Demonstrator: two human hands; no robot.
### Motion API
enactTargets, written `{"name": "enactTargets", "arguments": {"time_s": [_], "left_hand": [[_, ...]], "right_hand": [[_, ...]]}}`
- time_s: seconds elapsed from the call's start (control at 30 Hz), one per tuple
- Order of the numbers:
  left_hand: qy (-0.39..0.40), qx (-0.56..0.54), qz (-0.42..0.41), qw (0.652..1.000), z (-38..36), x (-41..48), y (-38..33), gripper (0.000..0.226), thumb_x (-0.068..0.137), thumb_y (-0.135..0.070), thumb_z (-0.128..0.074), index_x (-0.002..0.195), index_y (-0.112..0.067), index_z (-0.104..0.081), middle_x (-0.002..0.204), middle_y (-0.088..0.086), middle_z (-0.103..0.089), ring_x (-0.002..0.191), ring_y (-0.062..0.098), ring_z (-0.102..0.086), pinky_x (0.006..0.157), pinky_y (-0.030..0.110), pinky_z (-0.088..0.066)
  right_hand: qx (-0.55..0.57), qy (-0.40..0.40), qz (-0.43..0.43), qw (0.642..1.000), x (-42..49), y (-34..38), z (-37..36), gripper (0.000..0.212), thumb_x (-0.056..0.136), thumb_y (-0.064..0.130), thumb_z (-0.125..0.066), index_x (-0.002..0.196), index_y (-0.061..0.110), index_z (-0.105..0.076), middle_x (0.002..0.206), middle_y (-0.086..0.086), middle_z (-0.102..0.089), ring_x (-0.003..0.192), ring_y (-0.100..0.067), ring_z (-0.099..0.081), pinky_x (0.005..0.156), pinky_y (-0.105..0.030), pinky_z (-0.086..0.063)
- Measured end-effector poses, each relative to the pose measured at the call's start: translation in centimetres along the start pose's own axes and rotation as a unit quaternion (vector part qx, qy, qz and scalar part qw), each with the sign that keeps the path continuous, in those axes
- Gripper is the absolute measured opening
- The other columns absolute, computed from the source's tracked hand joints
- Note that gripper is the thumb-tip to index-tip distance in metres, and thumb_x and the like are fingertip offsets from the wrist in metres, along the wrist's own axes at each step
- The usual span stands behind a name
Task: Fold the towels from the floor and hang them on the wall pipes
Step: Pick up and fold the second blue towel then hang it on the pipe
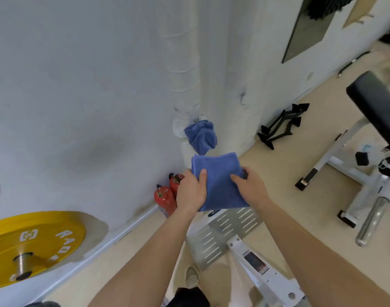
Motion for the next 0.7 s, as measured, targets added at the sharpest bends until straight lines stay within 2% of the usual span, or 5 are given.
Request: {"name": "enactTargets", "arguments": {"time_s": [0.1, 0.27, 0.4, 0.57, 0.7], "left_hand": [[0.051, -0.03, -0.011, 0.998, -1.3, 4.8, -2.7, 0.042, 0.1, -0.048, -0.043, 0.114, -0.008, -0.05, 0.108, 0.013, -0.066, 0.096, 0.034, -0.063, 0.083, 0.044, -0.051], [0.092, -0.072, 0.004, 0.993, -4.2, 12.2, -6.0, 0.035, 0.101, -0.045, -0.042, 0.113, -0.012, -0.048, 0.103, 0.008, -0.063, 0.094, 0.032, -0.06, 0.08, 0.04, -0.048], [0.075, -0.104, -0.014, 0.992, -8.1, 16.7, -9.2, 0.026, 0.102, -0.039, -0.046, 0.106, -0.014, -0.051, 0.087, 0.0, -0.06, 0.087, 0.027, -0.062, 0.076, 0.039, -0.051], [0.069, -0.087, -0.02, 0.994, -14.2, 24.0, -13.2, 0.028, 0.101, -0.041, -0.045, 0.12, -0.021, -0.049, 0.093, 0.002, -0.065, 0.085, 0.027, -0.065, 0.071, 0.037, -0.052], [0.046, -0.149, 0.016, 0.988, -18.6, 30.3, -15.7, 0.02, 0.101, -0.035, -0.046, 0.119, -0.027, -0.047, 0.085, -0.007, -0.06, 0.077, 0.017, -0.06, 0.062, 0.027, -0.045]], "right_hand": [[-0.007, -0.02, 0.006, 1.0, 4.2, 1.6, 1.9, 0.026, 0.091, 0.023, -0.062, 0.116, 0.015, -0.062, 0.103, -0.001, -0.07, 0.097, -0.024, -0.066, 0.086, -0.042, -0.052], [-0.045, -0.05, 0.017, 0.998, 11.2, 3.4, 4.6, 0.027, 0.093, 0.023, -0.06, 0.12, 0.02, -0.06, 0.094, 0.003, -0.065, 0.089, -0.023, -0.061, 0.079, -0.036, -0.047], [-0.049, -0.063, 0.019, 0.997, 18.4, 2.5, 6.7, 0.023, 0.094, 0.028, -0.062, 0.114, 0.017, -0.063, 0.095, -0.001, -0.066, 0.088, -0.025, -0.062, 0.076, -0.035, -0.045], [-0.038, -0.058, 0.018, 0.997, 29.3, 1.0, 9.0, 0.025, 0.091, 0.035, -0.067, 0.105, 0.014, -0.062, 0.09, 0.001, -0.066, 0.081, -0.019, -0.062, 0.064, -0.028, -0.044], [-0.007, -0.067, 0.054, 0.996, 38.5, 0.7, 10.9, 0.02, 0.086, 0.029, -0.072, 0.096, 0.017, -0.06, 0.087, -0.001, -0.065, 0.08, -0.023, -0.063, 0.071, -0.039, -0.052]]}}
Point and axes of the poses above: each hand's wrist, its own x-axis towards the middle knuckle, its own z-axis out of the back of the hand, y = z × x, the point moved 3 cm from there along x, towards the middle knuckle
